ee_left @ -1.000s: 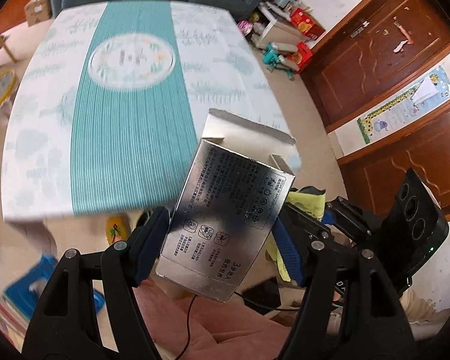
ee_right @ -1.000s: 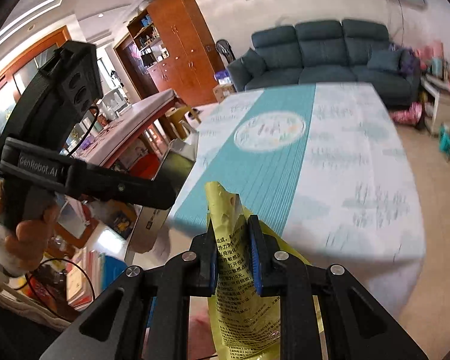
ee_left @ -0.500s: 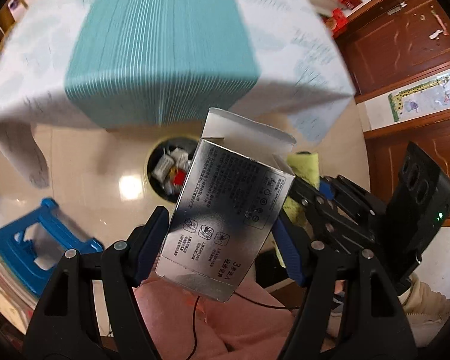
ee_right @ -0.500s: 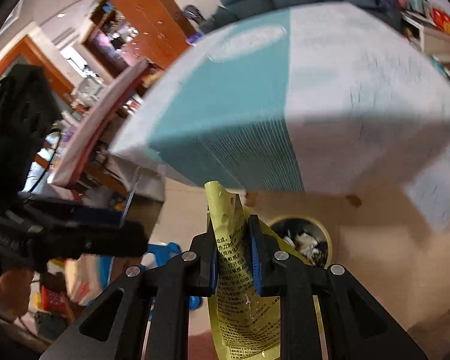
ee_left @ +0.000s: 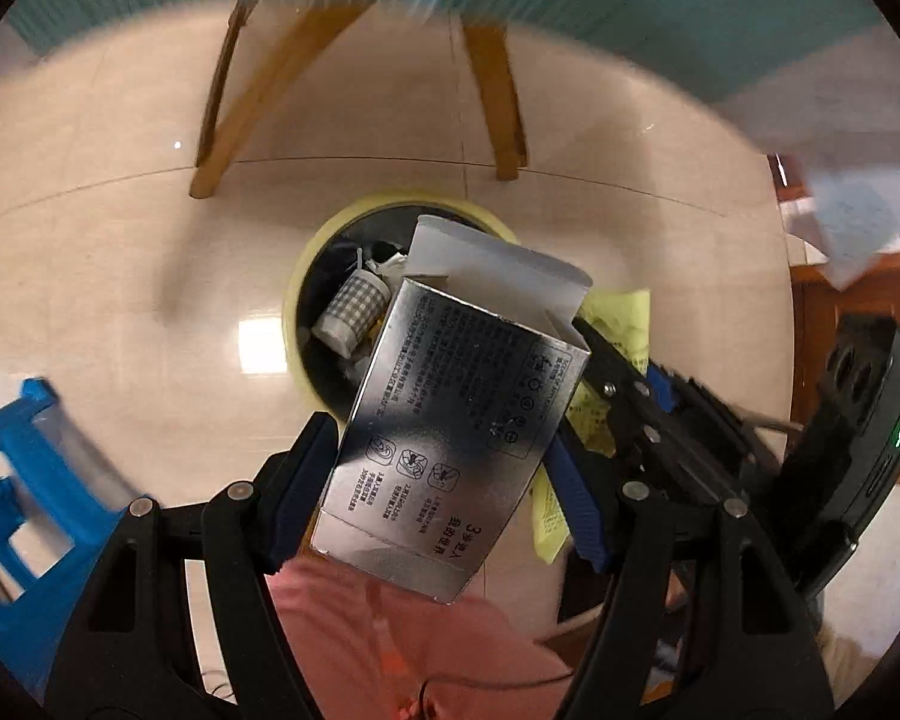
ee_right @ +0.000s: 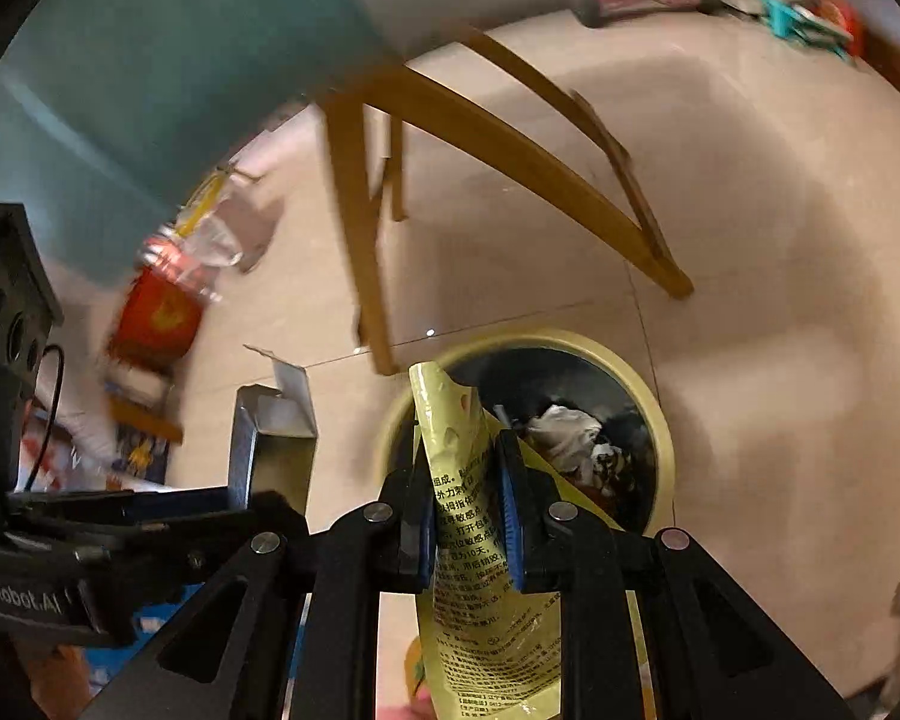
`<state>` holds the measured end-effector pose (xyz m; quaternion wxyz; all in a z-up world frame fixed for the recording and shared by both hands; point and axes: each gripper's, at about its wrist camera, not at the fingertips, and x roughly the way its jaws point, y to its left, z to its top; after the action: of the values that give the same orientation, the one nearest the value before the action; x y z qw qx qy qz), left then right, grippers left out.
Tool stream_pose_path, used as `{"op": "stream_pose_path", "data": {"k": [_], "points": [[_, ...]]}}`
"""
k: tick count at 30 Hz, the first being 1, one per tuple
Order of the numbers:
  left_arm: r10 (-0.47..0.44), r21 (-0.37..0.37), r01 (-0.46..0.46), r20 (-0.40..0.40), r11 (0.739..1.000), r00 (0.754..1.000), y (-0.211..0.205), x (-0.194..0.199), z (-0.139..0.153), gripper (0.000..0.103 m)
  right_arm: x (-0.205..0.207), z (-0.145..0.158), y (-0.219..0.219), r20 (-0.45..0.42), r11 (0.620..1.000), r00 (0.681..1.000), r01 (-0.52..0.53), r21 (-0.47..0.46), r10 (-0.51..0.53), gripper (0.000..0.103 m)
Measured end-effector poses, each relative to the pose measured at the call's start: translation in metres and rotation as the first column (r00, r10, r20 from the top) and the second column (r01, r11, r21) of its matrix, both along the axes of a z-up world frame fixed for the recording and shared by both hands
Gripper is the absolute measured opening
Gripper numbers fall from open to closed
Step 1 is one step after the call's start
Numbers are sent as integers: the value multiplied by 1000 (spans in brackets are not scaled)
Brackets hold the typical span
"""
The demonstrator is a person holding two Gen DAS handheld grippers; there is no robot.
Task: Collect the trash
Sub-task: 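Open both tools over the bin to drop the box and packet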
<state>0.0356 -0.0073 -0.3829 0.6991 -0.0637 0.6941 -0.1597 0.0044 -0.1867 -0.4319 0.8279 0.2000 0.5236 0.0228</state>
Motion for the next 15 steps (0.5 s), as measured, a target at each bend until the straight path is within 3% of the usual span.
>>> {"op": "stream_pose_path", "data": {"k": [5,7,9,15], "points": [[38,-20,-38,-6,999,999,-6,27,-67,67,6,-67,-7,11,998,998,63,-13,-63,18],[49,-32,-50,-8,998,999,-9,33,-83,67,11,-85,-14,23,996,996,89,-10,-89,26],[44,-35,-45,-3,998,999,-13,39,-95,67,12,-98,-18,48,994,993,113,-8,-112,34],[45,-22,-45,-23,999,999,-14,48,-116,67,27,-139,-25,46,992,991,127,2,-127,40]]}}
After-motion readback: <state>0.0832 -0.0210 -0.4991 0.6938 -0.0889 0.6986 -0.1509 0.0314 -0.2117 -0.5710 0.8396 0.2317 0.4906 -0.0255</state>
